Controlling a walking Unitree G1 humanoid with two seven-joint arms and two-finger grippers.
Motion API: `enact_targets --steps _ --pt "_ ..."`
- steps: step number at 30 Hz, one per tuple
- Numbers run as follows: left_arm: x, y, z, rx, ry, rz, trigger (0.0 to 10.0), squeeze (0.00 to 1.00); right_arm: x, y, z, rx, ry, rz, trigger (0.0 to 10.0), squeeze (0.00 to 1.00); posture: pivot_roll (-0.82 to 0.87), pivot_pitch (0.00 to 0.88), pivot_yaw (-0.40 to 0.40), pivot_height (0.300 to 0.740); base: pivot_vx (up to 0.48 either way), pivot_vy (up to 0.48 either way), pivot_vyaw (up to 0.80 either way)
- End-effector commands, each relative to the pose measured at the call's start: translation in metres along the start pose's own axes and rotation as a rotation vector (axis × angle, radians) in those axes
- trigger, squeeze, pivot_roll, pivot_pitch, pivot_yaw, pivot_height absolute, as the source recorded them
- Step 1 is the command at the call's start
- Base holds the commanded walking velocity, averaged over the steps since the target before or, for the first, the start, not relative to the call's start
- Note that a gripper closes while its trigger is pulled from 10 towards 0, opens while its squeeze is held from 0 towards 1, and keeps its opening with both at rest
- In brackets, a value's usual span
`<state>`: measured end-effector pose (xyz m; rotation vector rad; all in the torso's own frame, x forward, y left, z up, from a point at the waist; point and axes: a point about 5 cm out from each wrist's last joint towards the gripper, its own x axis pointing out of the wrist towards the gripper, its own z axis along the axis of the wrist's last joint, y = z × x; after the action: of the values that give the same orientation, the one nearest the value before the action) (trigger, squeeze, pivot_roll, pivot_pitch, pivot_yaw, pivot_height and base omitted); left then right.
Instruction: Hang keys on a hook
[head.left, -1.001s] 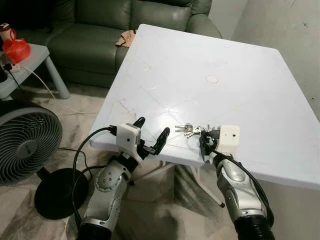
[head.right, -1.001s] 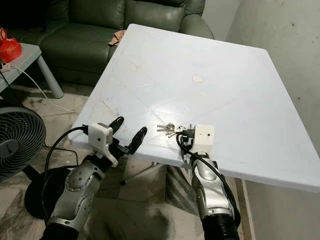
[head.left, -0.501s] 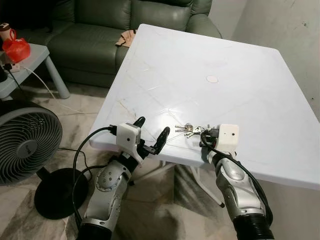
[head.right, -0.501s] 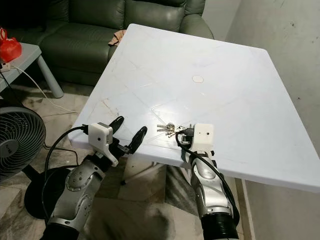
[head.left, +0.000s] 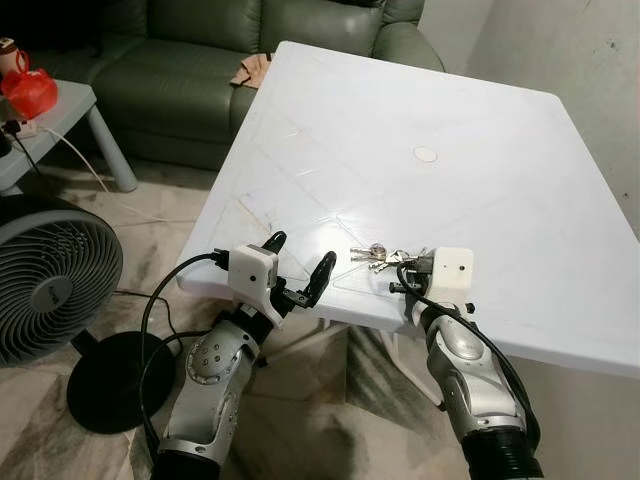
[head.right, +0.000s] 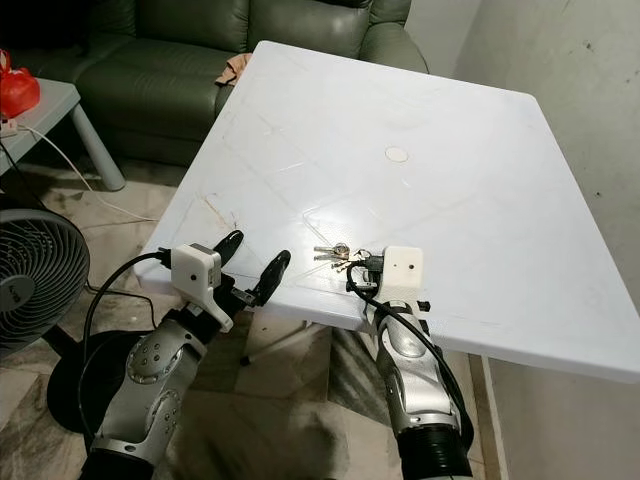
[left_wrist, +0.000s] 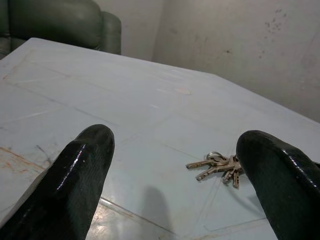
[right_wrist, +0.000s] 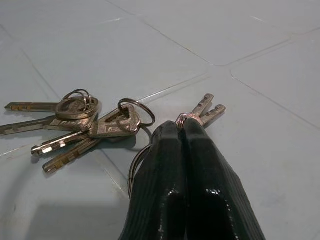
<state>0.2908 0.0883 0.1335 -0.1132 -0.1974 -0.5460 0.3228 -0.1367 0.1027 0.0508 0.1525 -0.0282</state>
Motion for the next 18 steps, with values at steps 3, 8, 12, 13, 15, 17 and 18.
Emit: enact_targets --steps 3,8,12,13,15,17,18 --pt "0.002 -0.002 0.003 -0.004 -0.007 0.003 10.0 0.00 -0.001 -0.010 0.001 -0.021 -0.009 -0.058 0.0 0.00 0.10 0.172 -0.111 0.740 0.000 0.000 0.00" --pt "0.006 0.007 0.007 -0.016 -0.023 0.034 10.0 0.00 -0.001 -0.015 0.014 -0.006 -0.071 -0.071 0.0 0.00 0.08 0.152 -0.103 0.740 0.000 0.000 0.00" --pt "0.017 0.019 0.019 -0.014 -0.060 0.065 10.0 0.00 -0.002 -0.022 0.034 0.020 -0.154 -0.088 0.0 0.00 0.07 0.133 -0.094 0.740 0.000 0.000 0.00" --pt "0.019 0.021 0.021 -0.007 -0.061 0.066 10.0 0.00 -0.002 -0.023 0.037 0.025 -0.170 -0.085 0.0 0.00 0.06 0.123 -0.088 0.740 0.000 0.000 0.00" --pt "0.024 0.027 0.027 0.016 -0.067 0.080 10.0 0.00 -0.002 -0.026 0.043 0.027 -0.191 -0.087 0.0 0.00 0.05 0.118 -0.084 0.740 0.000 0.000 0.00" --pt "0.030 0.037 0.033 0.031 -0.060 0.128 10.0 0.00 -0.003 -0.032 0.048 0.014 -0.210 -0.109 0.0 0.00 0.04 0.105 -0.077 0.740 0.000 0.000 0.00" --pt "0.031 0.039 0.035 0.025 -0.066 0.129 10.0 0.00 -0.003 -0.034 0.050 0.013 -0.217 -0.112 0.0 0.00 0.03 0.095 -0.073 0.740 0.000 0.000 0.00"
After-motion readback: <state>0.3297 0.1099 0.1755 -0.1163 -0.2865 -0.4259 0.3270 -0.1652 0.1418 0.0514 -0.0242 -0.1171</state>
